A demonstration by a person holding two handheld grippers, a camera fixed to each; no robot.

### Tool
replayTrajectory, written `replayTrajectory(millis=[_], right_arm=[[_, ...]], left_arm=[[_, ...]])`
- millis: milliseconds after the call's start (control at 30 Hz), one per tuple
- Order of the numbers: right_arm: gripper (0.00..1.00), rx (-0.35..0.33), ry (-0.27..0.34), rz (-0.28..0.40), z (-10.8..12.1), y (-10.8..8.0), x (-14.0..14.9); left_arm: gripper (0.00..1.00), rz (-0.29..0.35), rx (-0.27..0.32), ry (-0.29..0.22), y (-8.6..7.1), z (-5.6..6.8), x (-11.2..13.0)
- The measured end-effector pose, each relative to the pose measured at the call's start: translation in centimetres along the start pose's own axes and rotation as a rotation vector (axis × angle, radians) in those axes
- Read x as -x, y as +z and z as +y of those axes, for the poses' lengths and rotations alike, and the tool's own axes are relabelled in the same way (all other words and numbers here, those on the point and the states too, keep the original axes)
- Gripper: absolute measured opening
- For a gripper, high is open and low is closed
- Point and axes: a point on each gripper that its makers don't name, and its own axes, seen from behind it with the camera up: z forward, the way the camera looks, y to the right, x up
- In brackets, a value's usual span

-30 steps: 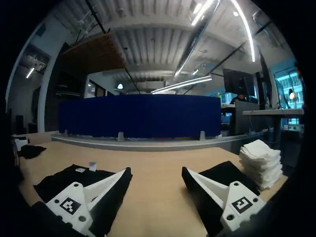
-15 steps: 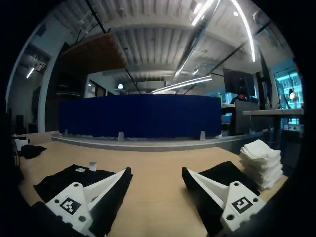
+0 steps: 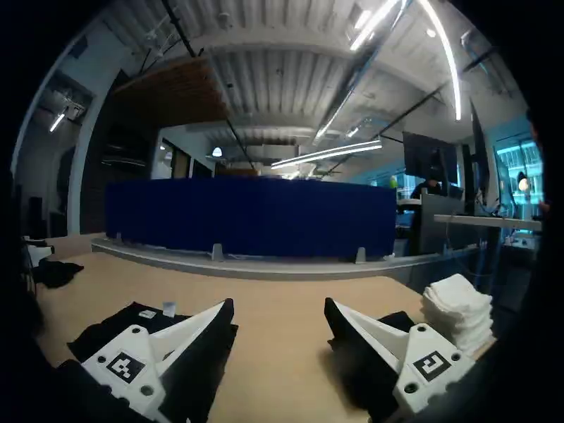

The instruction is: Fold towel

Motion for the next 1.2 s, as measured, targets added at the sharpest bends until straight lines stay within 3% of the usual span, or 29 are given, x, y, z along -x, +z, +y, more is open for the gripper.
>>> replayTrajectory(millis=[367,500,667,800,1033,1200], right_arm=[[1.0,0.029,0.002,0.002,0.4,-0.8,-11.2],[0.99,0.04,0.022,0.019,1.0,-1.1,-14.6],[0.99,0.019,0.026,0.007,1.4,-0.8,-16.4],[0.99,-0.042,0.006,-0.026,0.4,-0.5,-16.6],[0.99,-0.226,-0.072,-0.117,-3.1,-0.4,-16.1],[0.99,-0.382,-0.154,-0.211,-6.2,-1.0,-14.6]], left_arm=[[0.97,-0.015,0.038,-0.004,-0.8,1.5,-11.7],[0.97,-0.023,0.06,0.013,-1.0,2.6,-14.6],[0.97,-0.04,0.096,0.046,-0.7,3.8,-16.1],[0.97,-0.054,0.148,0.061,-0.4,5.3,-16.6],[0.97,-0.118,0.275,0.089,-0.1,8.2,-16.1],[0.97,-0.188,0.403,0.118,-0.7,10.8,-14.7]])
